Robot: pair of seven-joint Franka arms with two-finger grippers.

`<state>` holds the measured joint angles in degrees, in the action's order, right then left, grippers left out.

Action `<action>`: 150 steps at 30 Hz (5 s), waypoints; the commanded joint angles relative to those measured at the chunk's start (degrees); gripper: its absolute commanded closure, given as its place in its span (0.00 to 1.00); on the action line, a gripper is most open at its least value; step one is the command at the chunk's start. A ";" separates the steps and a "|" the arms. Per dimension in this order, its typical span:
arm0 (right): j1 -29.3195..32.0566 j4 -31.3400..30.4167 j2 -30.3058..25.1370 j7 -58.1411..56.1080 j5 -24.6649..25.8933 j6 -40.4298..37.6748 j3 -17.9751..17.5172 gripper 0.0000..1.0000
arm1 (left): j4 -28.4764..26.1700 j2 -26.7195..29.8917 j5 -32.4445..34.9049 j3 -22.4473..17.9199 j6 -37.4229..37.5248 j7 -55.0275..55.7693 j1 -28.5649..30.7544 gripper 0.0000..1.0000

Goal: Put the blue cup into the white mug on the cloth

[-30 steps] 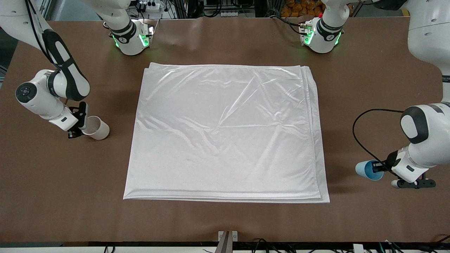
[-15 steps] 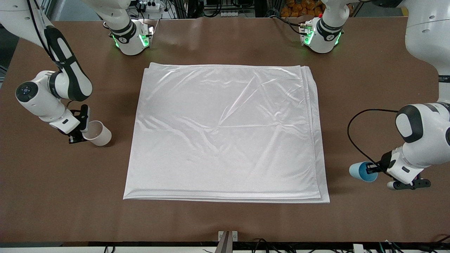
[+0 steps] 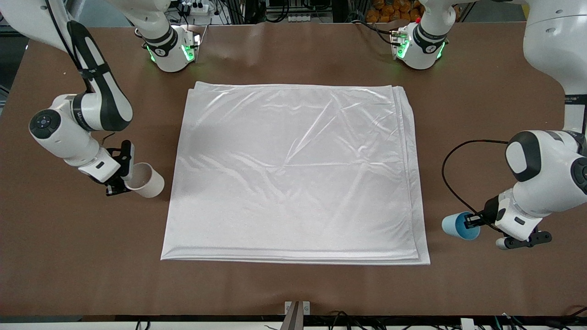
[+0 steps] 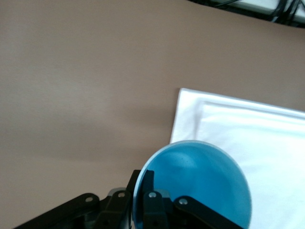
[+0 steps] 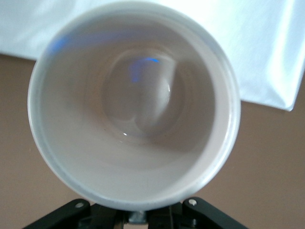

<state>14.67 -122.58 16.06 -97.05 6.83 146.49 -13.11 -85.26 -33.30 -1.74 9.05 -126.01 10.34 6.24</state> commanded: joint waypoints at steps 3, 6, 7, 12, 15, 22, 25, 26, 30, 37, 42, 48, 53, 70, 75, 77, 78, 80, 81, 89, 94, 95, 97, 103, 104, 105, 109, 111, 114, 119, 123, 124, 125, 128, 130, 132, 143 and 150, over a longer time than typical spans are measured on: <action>-7.01 4.71 -0.42 9.93 -0.24 -6.20 -0.60 1.00 | -1.14 2.10 -0.28 0.00 0.68 6.70 -3.34 1.00; -10.79 7.17 -0.42 16.61 0.38 -10.25 -0.51 1.00 | -1.14 2.54 -0.29 0.00 1.47 9.42 -5.09 1.00; -12.28 8.05 -0.33 18.63 0.46 -11.22 -0.51 1.00 | -1.14 2.63 -0.28 0.00 1.47 10.83 -5.79 1.00; -18.08 12.01 0.63 26.63 0.38 -17.19 -0.51 1.00 | -1.05 2.63 1.73 -0.08 1.65 17.68 -9.75 1.00; -21.78 14.64 2.21 31.73 0.38 -20.01 -0.51 1.00 | -1.14 2.54 4.19 0.00 1.65 21.99 -11.86 1.00; -29.25 18.86 6.08 43.68 0.29 -21.95 -0.51 1.00 | -1.14 2.45 4.55 0.00 1.65 26.66 -14.94 1.00; -31.63 20.54 8.27 46.06 0.47 -21.95 -0.42 1.00 | -1.14 2.45 4.55 0.09 1.65 28.24 -16.17 1.00; -31.98 20.98 9.15 46.77 0.47 -21.86 -0.42 1.00 | -1.05 2.45 4.55 0.00 1.65 28.68 -16.52 1.00; -34.61 23.08 11.97 51.16 0.73 -21.60 -0.16 1.00 | -1.14 2.45 4.55 0.09 1.65 30.09 -17.49 1.00; -37.08 27.48 16.98 55.30 2.13 -21.60 0.11 0.99 | -1.14 2.36 4.46 0.09 1.65 34.21 -20.91 1.00; -38.58 29.50 19.70 56.44 3.36 -21.51 0.19 0.95 | -1.14 2.36 4.46 0.09 1.65 36.85 -22.67 1.00; -39.89 30.38 21.55 59.25 5.21 -21.33 0.19 0.97 | -1.05 2.45 4.29 0.18 2.44 38.61 -23.90 1.00; -41.48 30.82 22.78 61.53 7.40 -21.16 0.19 0.97 | -1.05 2.45 4.20 0.09 2.97 40.54 -25.75 1.00; -43.59 30.47 24.63 66.72 10.57 -17.56 0.37 0.74 | -0.96 2.45 4.20 0.09 3.05 44.50 -29.00 1.00; -43.50 30.47 24.46 66.72 10.75 -17.56 0.37 0.47 | -0.96 2.45 4.11 0.09 3.05 44.85 -29.44 1.00; -43.59 30.56 24.45 66.81 10.75 -17.56 0.37 0.45 | -0.96 2.45 4.11 0.09 3.05 45.38 -29.97 1.00; -43.50 30.65 24.37 66.81 10.75 -17.56 0.37 0.43 | -0.96 2.45 4.20 0.09 3.05 45.73 -30.23 1.00; -43.41 30.65 24.02 66.73 10.75 -17.64 0.37 0.39 | -0.87 2.45 4.37 0.09 3.05 46.35 -30.58 1.00; -43.24 30.65 23.93 66.72 10.75 -17.64 0.37 0.36 | -0.87 2.45 4.37 0.09 3.05 46.61 -30.76 1.00; -41.92 30.47 21.73 66.11 12.16 -18.17 0.11 0.00 | -0.70 2.28 4.37 0.09 3.05 49.95 -33.83 1.00; -40.78 30.38 18.75 66.11 11.72 -20.09 -0.16 0.00 | -0.70 2.36 4.37 0.00 3.05 51.71 -36.03 1.00; -40.43 30.47 18.13 66.11 11.63 -21.23 -0.33 0.00 | -0.70 2.28 4.37 0.00 3.05 51.97 -36.56 1.00; -39.81 30.47 16.29 66.11 11.45 -23.87 -0.51 0.00 | -0.70 2.28 4.37 0.00 3.05 52.76 -37.53 1.00; -38.05 30.30 10.58 66.02 8.21 -29.85 -0.51 0.00 | -0.70 0.96 4.55 -0.17 2.97 55.13 -40.60 1.00; -37.79 30.21 9.70 65.93 7.50 -30.73 -0.51 0.00 | -0.70 0.87 4.64 -0.17 3.05 55.40 -40.95 1.00; -37.44 30.21 8.99 65.93 6.98 -31.43 -0.51 0.00 | -0.78 0.78 4.72 -0.08 3.05 55.66 -41.22 1.00; -36.29 30.21 6.00 66.55 6.53 -33.63 -0.51 0.00 | -0.79 0.17 4.72 -0.35 3.05 56.28 -42.89 1.00; -34.98 30.21 4.60 66.55 5.31 -35.04 -0.51 0.00 | -0.79 0.08 4.72 -0.43 2.97 56.46 -43.24 1.00; -31.91 30.21 2.84 64.80 1.62 -37.32 -0.51 0.00 | -0.70 -0.71 4.72 -0.52 2.97 56.46 -43.94 1.00; -29.71 30.30 -1.20 63.12 1.17 -40.93 -0.07 0.00 | -0.70 -1.68 4.72 -0.88 2.62 56.54 -44.30 1.00; -26.81 30.30 -4.19 63.38 0.99 -44.61 0.02 0.00 | -0.52 -2.47 5.33 -0.96 2.09 56.46 -44.30 1.00; -25.76 30.30 -4.72 63.38 0.91 -45.67 0.02 0.00 | -0.52 -2.73 6.21 -0.96 2.00 56.54 -44.21 1.00; -24.70 30.38 -5.33 63.38 0.91 -46.64 0.02 0.00 | -0.52 -3.00 7.26 -0.96 1.74 56.54 -44.21 1.00; -23.02 30.38 -7.62 63.65 0.99 -48.49 0.10 0.00 | -0.52 -3.44 8.24 -0.96 0.95 56.98 -44.21 1.00; -22.15 30.38 -8.76 63.65 1.61 -49.54 0.19 0.00 | -0.52 -3.53 8.24 -0.96 0.68 57.07 -44.30 1.00; -20.39 30.30 -9.99 63.74 1.70 -50.33 0.28 0.00 | -0.26 -3.61 8.24 -0.96 0.68 57.07 -44.30 1.00; -13.71 30.38 -12.72 64.97 1.43 -51.57 0.28 0.00 | 1.41 -3.44 8.24 -0.96 0.68 57.42 -44.74 1.00; -9.93 30.65 -13.51 65.05 1.17 -51.04 0.28 0.00 | 2.73 -4.14 8.33 -0.96 0.33 57.42 -45.44 1.00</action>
<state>2.06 -90.73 4.54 -32.93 9.15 95.01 -12.22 -84.30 -36.58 4.72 8.46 -125.31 65.59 -38.16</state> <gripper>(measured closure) 0.000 0.943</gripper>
